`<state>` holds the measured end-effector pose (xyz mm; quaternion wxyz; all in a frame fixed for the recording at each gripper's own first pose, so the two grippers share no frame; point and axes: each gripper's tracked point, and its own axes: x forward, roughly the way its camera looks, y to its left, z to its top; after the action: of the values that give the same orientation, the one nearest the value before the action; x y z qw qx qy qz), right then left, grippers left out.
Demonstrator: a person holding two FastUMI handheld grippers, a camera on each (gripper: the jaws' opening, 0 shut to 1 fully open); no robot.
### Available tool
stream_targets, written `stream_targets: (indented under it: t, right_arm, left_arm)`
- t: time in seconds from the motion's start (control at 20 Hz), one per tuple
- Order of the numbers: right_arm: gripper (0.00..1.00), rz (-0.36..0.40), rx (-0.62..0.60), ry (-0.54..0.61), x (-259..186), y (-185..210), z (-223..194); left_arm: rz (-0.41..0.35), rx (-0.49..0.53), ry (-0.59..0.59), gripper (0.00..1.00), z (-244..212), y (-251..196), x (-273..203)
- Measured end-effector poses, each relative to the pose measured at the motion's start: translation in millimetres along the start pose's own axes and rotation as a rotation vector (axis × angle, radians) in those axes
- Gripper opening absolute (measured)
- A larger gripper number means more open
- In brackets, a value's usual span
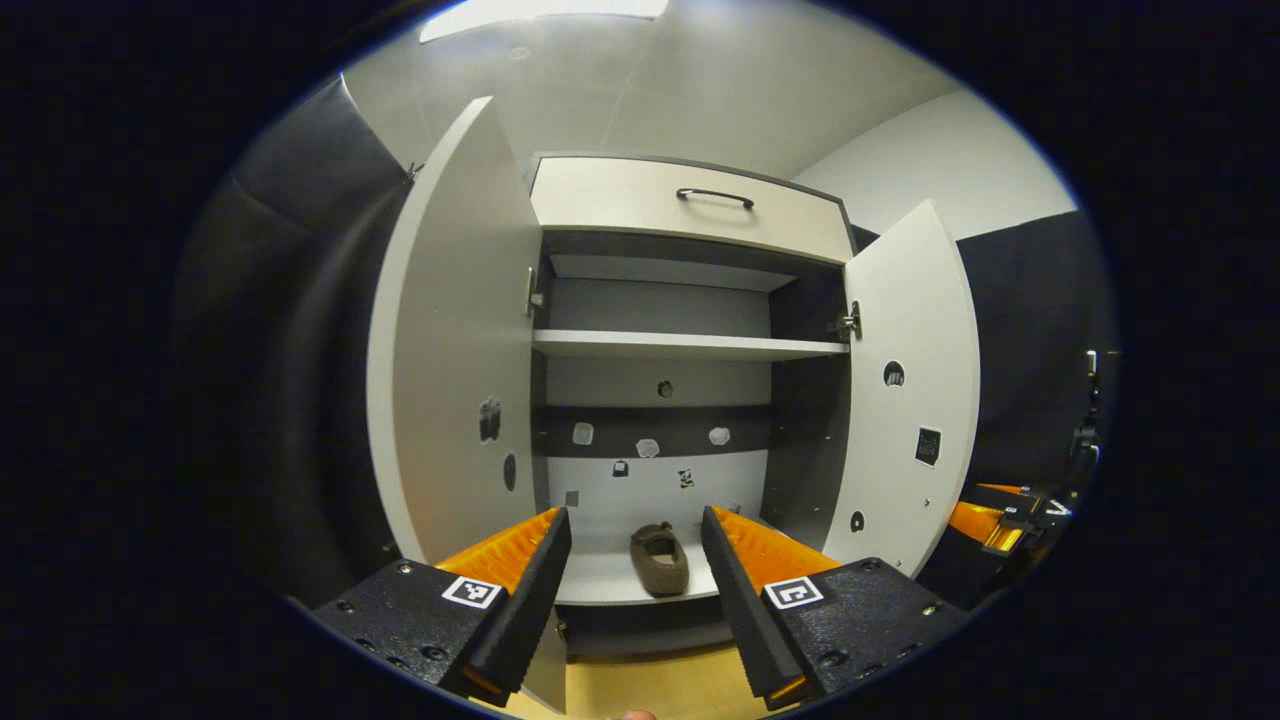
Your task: Grab one shoe with the right hand and put it into the shoe cabinet, grab the other shoe with the left hand and put it into the shoe cabinet; then close the right door with the right hand and the left door with the left hand.
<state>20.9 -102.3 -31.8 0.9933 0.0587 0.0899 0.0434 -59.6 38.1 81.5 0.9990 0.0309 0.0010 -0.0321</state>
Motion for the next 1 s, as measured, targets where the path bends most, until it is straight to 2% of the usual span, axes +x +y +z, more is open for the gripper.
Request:
stream_targets:
  t: [0.05,0.1,0.3,0.4,0.45,0.65,0.7,0.75,0.8,0.85,0.9,0.95,1.0]
  right_arm:
    - [0.98,0.017,0.0,0.008,3,7,-2]
    - [0.98,0.033,0.0,0.012,8,14,-2]
    - [0.98,0.124,0.02,0.03,30,50,-4]
    - [0.98,0.181,0.032,0.047,41,75,-10]
    - [0.98,0.203,0.034,0.06,47,85,-13]
    - [0.98,0.261,0.037,0.063,74,124,-17]
    - [0.98,0.274,0.042,0.063,80,131,-20]
    - [0.98,0.28,0.041,0.066,86,137,-20]
    - [0.98,0.286,0.038,0.073,92,143,-23]
    - [0.98,0.29,0.036,0.079,97,148,-26]
    - [0.98,0.293,0.034,0.083,102,153,-28]
    - [0.98,0.292,0.034,0.086,108,156,-29]
    - [0.98,0.285,0.033,0.088,112,157,-30]
  left_arm:
    - [0.022,0.001,-0.007,0.75,2,6,-3]
    - [0.044,0.0,-0.013,0.8,4,14,-6]
    - [0.138,0.005,-0.012,0.8,2,46,-19]
    - [0.148,-0.024,-0.017,0.8,1,54,-22]
    - [0.143,-0.043,-0.017,0.76,1,53,-26]
    - [0.22,-0.04,-0.013,0.74,-1,83,-41]
    - [0.242,-0.041,-0.015,0.79,-2,91,-47]
    - [0.267,-0.041,-0.014,0.74,-4,102,-51]
    - [0.29,-0.041,-0.01,0.79,-7,113,-54]
    - [0.308,-0.045,-0.003,0.74,-9,119,-56]
    - [0.319,-0.055,0.005,0.79,-13,126,-58]
    - [0.328,-0.068,0.01,0.75,-14,132,-58]
    - [0.34,-0.078,0.012,0.74,-15,139,-58]
